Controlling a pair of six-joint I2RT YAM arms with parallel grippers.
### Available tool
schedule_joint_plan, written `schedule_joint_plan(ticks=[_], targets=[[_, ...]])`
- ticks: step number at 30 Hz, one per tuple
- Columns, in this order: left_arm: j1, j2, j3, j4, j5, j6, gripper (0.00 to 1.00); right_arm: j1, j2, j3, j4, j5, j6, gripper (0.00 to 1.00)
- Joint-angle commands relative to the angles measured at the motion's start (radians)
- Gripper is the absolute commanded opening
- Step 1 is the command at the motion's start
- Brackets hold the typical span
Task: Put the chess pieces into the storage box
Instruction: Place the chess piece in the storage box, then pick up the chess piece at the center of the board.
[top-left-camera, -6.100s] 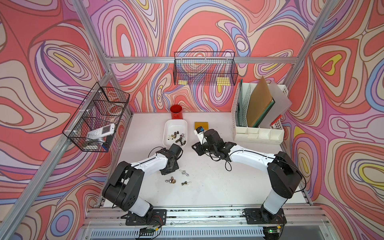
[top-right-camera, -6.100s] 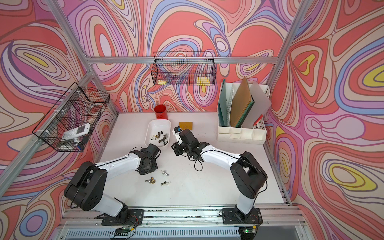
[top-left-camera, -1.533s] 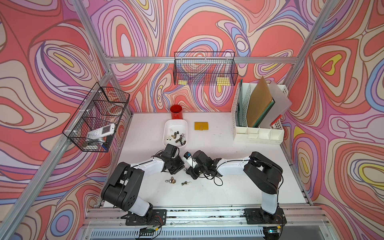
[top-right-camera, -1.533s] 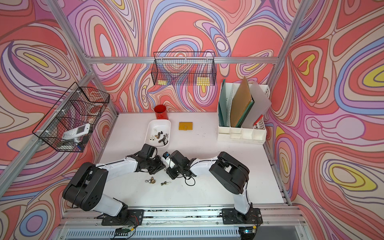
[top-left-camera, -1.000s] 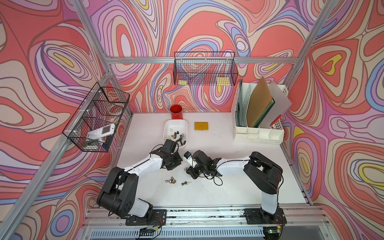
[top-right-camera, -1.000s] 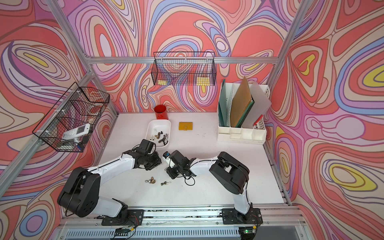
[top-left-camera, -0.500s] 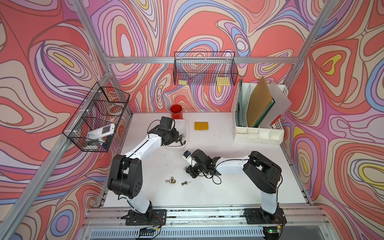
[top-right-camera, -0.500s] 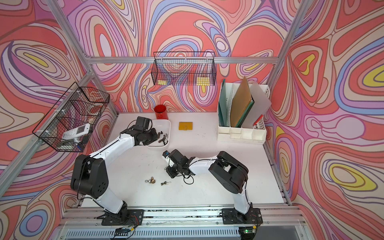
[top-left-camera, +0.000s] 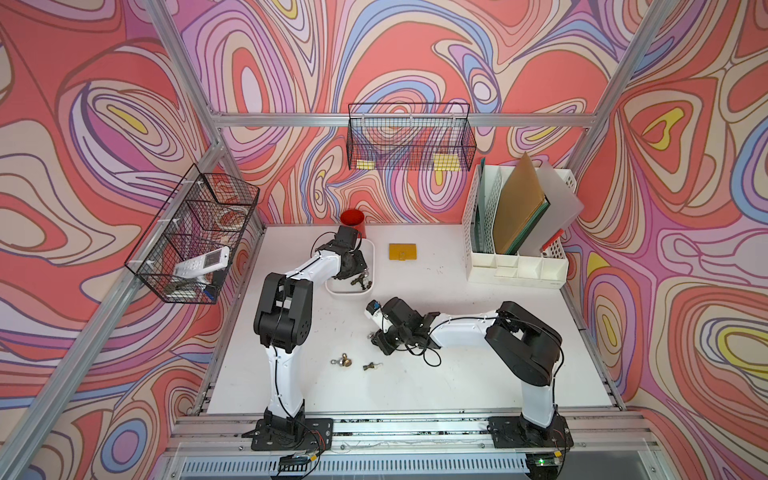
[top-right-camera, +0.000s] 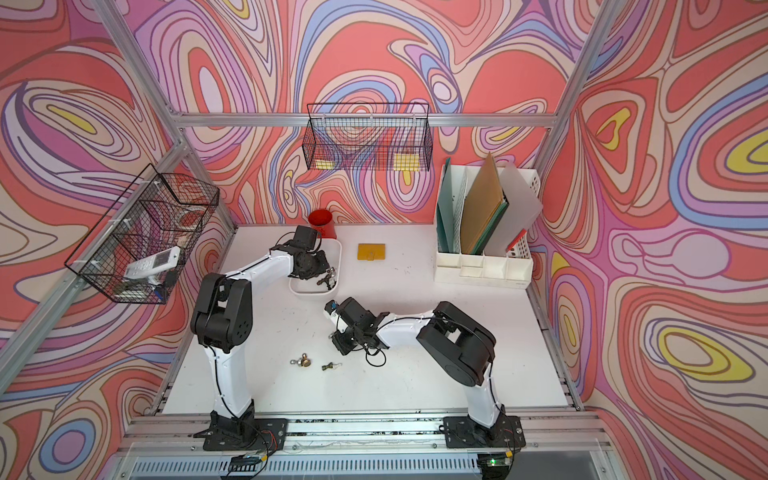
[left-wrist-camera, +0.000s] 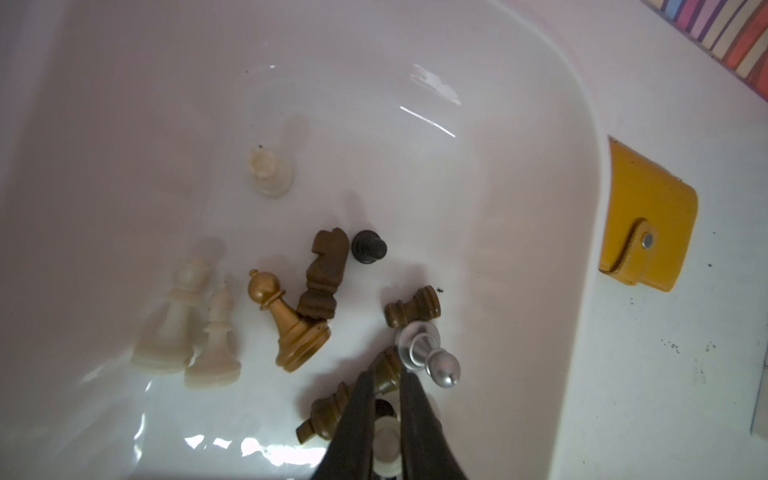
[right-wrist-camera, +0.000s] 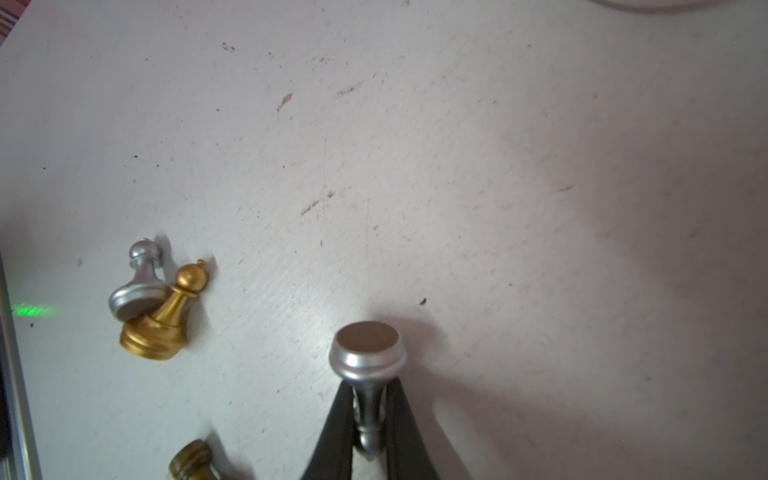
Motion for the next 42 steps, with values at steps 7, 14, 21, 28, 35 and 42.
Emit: schedule_joint_plan(ticks=[7,14,21,28,35,42], targets=[[0.005,-0.031,0.040,-0.051,-0.044,0.020,0.33,-0.005,0.020,-0.011,-0.134,0.061,0.010,0.29],[0.005,-0.222,0.017,-0.140,-0.042,0.025,0.33,0.005,-0.038,0.026,-0.212,0.094,-0.022,0.40],[0.005,-0.463,-0.035,-0.294,0.023,0.103,0.34,0.031,-0.026,0.097,-0.323,0.147,-0.104,0.44],[0.005,-0.672,-0.161,-0.426,-0.015,0.270,0.36,0.059,0.023,0.147,-0.337,0.163,-0.120,0.45],[0.010,-0.783,-0.313,-0.405,-0.111,0.349,0.37,0.087,0.090,0.208,-0.344,0.158,-0.148,0.43],[0.017,-0.788,-0.333,-0.393,-0.122,0.358,0.37,0.099,0.119,0.231,-0.399,0.176,-0.200,0.28]])
